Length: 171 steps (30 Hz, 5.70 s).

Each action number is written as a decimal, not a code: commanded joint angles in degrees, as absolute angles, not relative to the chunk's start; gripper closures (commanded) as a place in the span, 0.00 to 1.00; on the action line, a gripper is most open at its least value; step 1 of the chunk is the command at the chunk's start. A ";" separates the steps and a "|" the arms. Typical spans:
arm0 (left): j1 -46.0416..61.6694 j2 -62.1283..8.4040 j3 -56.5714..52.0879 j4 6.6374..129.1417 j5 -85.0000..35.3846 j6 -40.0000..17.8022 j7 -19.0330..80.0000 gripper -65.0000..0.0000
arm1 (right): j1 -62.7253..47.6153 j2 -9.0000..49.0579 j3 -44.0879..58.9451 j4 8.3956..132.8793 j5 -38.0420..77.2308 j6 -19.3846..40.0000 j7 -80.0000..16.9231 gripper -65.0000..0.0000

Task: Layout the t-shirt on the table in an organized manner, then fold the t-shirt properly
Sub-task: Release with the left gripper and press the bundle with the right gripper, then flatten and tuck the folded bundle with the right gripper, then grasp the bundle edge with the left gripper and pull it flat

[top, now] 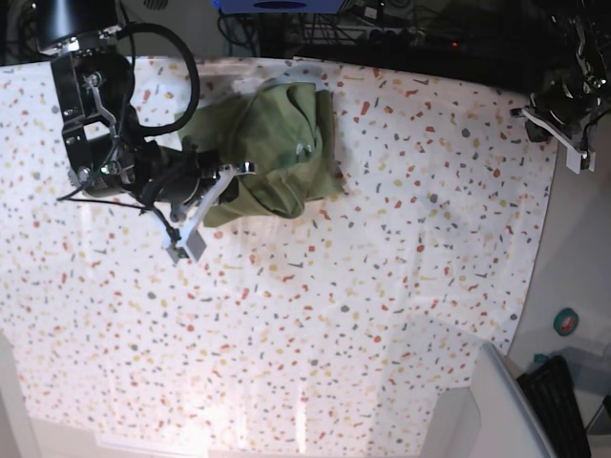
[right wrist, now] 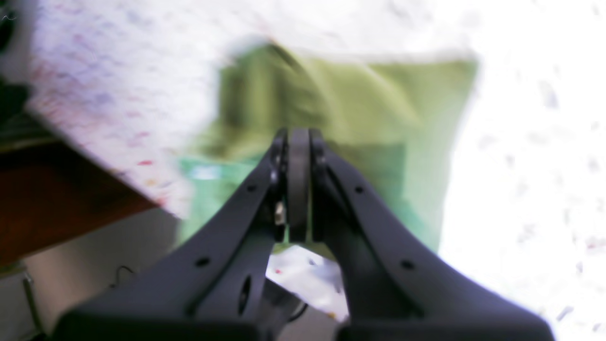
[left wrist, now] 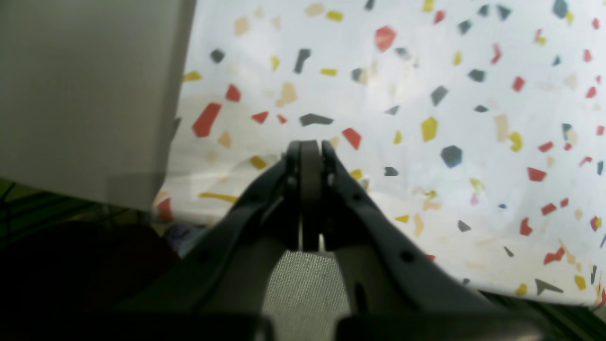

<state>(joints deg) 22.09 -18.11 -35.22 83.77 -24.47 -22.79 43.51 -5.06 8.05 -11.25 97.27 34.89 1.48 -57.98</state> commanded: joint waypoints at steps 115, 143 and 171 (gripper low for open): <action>25.45 -13.93 -12.79 103.96 -25.01 -22.90 42.42 1.00 | 2.77 7.96 -13.85 93.41 36.26 -4.00 -57.01 1.00; 16.13 -10.77 8.92 82.95 -25.01 -15.69 35.21 1.00 | 6.55 9.45 -13.93 72.66 36.18 -3.91 -41.80 1.00; 18.68 -7.25 1.19 104.31 -25.71 -15.69 50.86 0.86 | -5.32 12.97 -5.14 88.66 36.35 -4.00 -34.68 1.00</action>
